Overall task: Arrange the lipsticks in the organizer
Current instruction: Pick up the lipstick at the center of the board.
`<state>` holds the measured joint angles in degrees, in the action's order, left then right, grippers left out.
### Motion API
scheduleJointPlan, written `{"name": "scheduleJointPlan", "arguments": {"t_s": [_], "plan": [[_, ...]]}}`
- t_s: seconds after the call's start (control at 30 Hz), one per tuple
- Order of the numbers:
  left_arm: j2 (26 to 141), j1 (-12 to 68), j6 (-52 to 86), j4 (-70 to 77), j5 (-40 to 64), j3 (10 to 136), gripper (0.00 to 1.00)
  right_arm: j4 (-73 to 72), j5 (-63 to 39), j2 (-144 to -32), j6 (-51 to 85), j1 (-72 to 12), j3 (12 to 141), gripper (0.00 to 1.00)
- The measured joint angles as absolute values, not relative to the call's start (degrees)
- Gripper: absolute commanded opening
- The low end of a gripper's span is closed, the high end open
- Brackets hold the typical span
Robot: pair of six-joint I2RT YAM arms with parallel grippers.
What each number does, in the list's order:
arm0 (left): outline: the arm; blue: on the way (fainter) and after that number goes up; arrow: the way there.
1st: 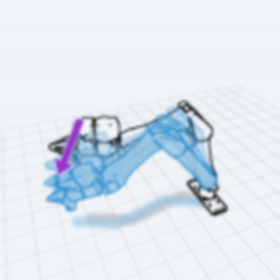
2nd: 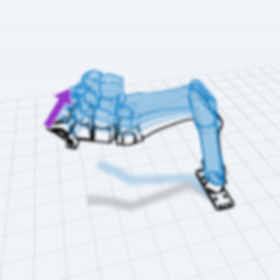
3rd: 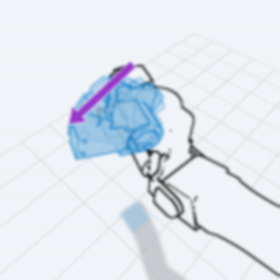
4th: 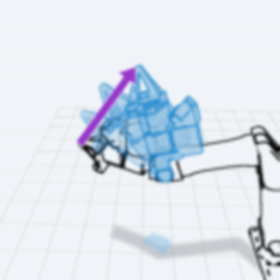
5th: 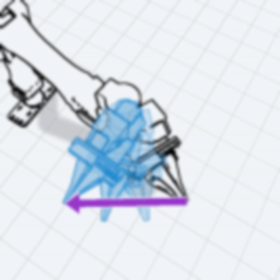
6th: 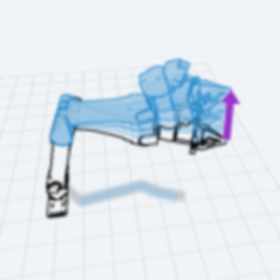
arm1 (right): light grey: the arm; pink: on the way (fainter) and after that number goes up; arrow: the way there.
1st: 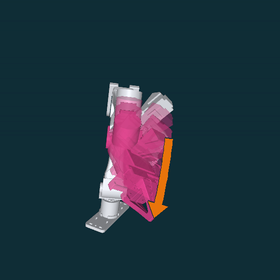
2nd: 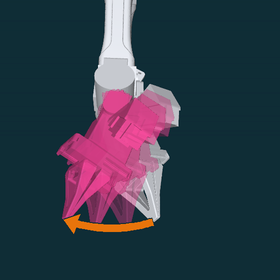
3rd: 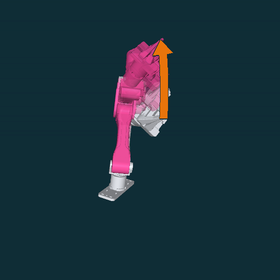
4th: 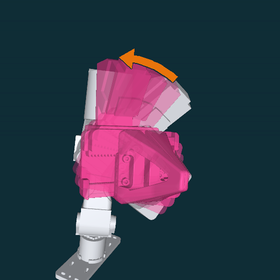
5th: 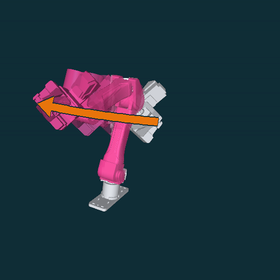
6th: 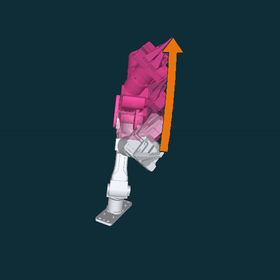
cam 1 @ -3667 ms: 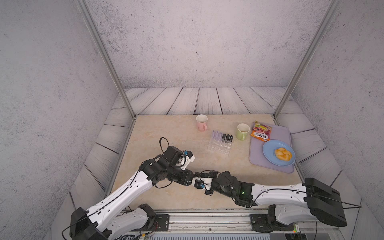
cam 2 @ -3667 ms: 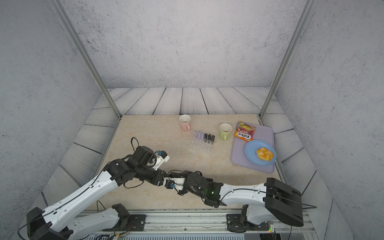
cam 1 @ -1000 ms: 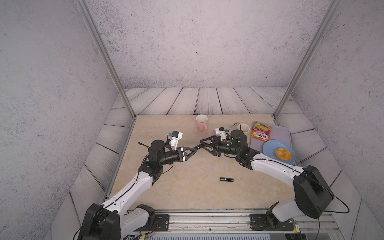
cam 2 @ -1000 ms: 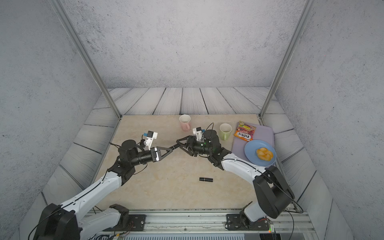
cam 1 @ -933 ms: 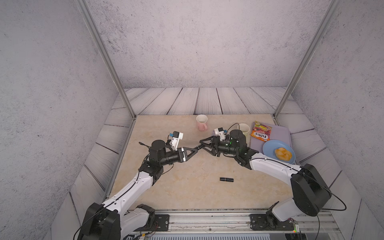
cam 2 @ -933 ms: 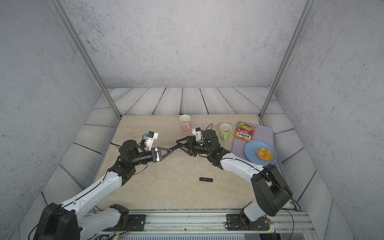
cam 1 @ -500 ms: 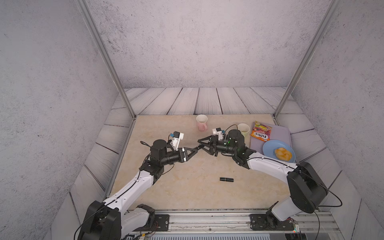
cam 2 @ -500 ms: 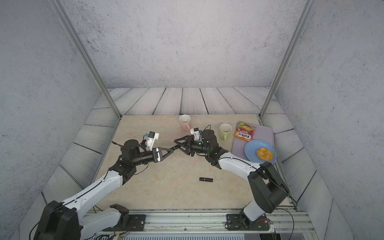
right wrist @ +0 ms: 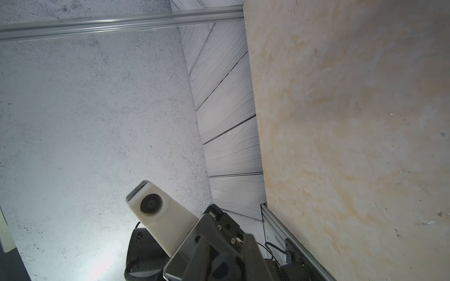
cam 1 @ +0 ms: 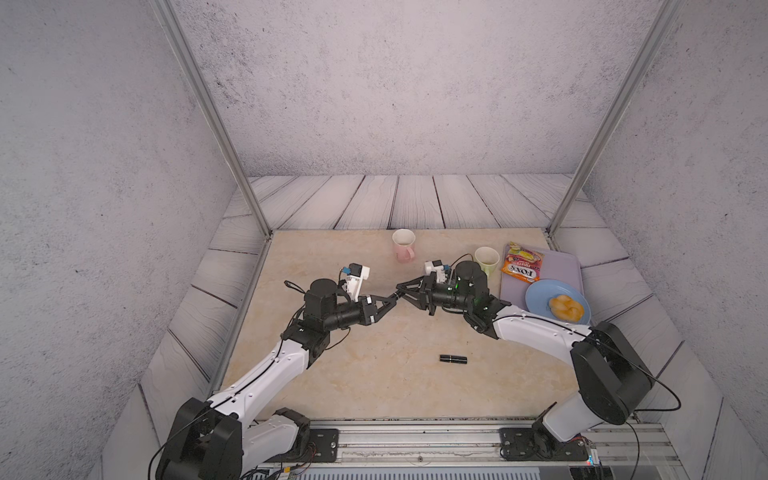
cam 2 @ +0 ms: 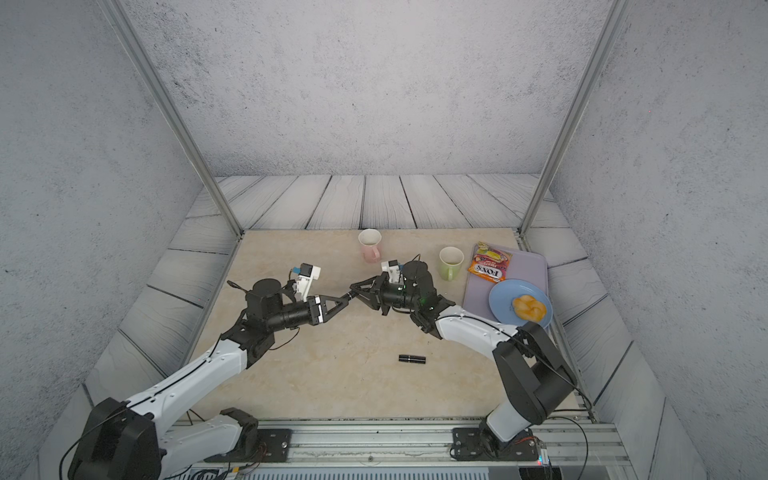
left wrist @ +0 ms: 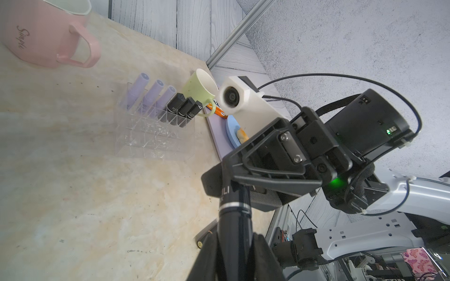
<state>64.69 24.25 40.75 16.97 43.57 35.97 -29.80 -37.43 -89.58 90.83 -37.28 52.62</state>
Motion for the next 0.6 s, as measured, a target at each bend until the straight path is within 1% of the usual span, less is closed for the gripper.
{"name": "scheduleJointPlan", "arguments": {"t_s": [0.17,0.23,0.3,0.4,0.6], "plan": [[64.64,24.58,39.66,14.22,42.61,37.39,0.44,-29.85,-37.12,-89.6,91.29,-37.28,52.64,0.11],[64.53,24.67,39.22,12.23,41.91,38.3,0.59,-29.85,-36.91,-89.71,91.46,-37.28,52.66,0.11],[64.27,24.71,38.68,10.24,41.23,39.27,0.7,-29.85,-36.64,-90.02,91.5,-37.28,52.71,0.1],[63.4,24.69,38.83,7.35,39.83,40.25,0.75,-29.82,-36.21,-90.61,91.53,-37.06,52.71,0.1],[62.94,24.49,39.05,4.89,37.87,40.66,0.74,-29.15,-35.38,-91.5,91.46,-36.4,53.52,0.09]]}}
